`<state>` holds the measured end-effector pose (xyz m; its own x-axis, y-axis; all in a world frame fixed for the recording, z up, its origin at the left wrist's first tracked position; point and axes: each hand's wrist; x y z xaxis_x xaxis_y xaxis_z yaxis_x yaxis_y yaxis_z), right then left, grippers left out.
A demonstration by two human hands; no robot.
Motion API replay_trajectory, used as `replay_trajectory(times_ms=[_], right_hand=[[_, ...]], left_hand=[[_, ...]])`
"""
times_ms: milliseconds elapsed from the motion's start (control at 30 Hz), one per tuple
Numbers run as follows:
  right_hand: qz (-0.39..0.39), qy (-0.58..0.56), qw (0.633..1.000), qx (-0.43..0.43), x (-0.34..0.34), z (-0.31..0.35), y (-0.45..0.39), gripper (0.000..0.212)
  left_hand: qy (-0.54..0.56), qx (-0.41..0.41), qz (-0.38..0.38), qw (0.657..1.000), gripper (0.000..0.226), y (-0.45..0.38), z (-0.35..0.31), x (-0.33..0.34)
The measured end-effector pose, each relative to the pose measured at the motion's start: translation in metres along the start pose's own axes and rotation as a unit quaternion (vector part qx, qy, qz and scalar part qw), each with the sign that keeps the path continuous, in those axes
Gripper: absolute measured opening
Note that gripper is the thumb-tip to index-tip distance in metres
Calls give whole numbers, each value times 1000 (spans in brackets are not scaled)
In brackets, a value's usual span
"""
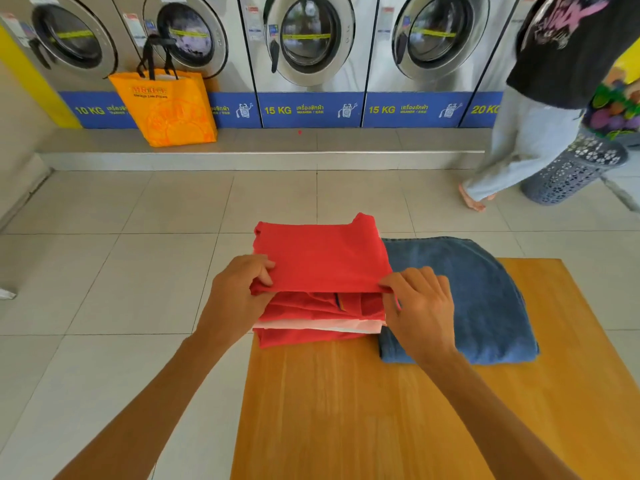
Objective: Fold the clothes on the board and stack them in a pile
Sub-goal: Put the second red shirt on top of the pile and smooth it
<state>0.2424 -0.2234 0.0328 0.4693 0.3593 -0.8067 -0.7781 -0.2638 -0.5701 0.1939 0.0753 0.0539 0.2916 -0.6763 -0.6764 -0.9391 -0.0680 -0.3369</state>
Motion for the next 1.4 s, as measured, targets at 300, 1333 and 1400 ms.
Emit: replay_trajectory(times_ms=[300, 1333, 1400], right_hand=[[133, -13, 987, 92, -9, -2, 8, 22], [303, -15, 938, 170, 94, 44, -58, 71], [309, -21, 934, 180, 94, 45, -59, 72]], left_hand=[[-95, -48, 67, 992, 16, 20, -3, -3], [-167, -164, 99, 967, 61, -43, 25, 92], [-165, -190, 95, 963, 63, -46, 26, 93]])
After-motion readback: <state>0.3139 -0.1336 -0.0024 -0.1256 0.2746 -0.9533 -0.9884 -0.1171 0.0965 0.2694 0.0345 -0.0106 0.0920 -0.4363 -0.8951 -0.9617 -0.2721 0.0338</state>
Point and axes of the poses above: each hand's wrist, its own y-axis away from the middle knuckle, its own x-axis out of the palm, z = x × y, and after that the axes turned 6 degrees about y, right-handed
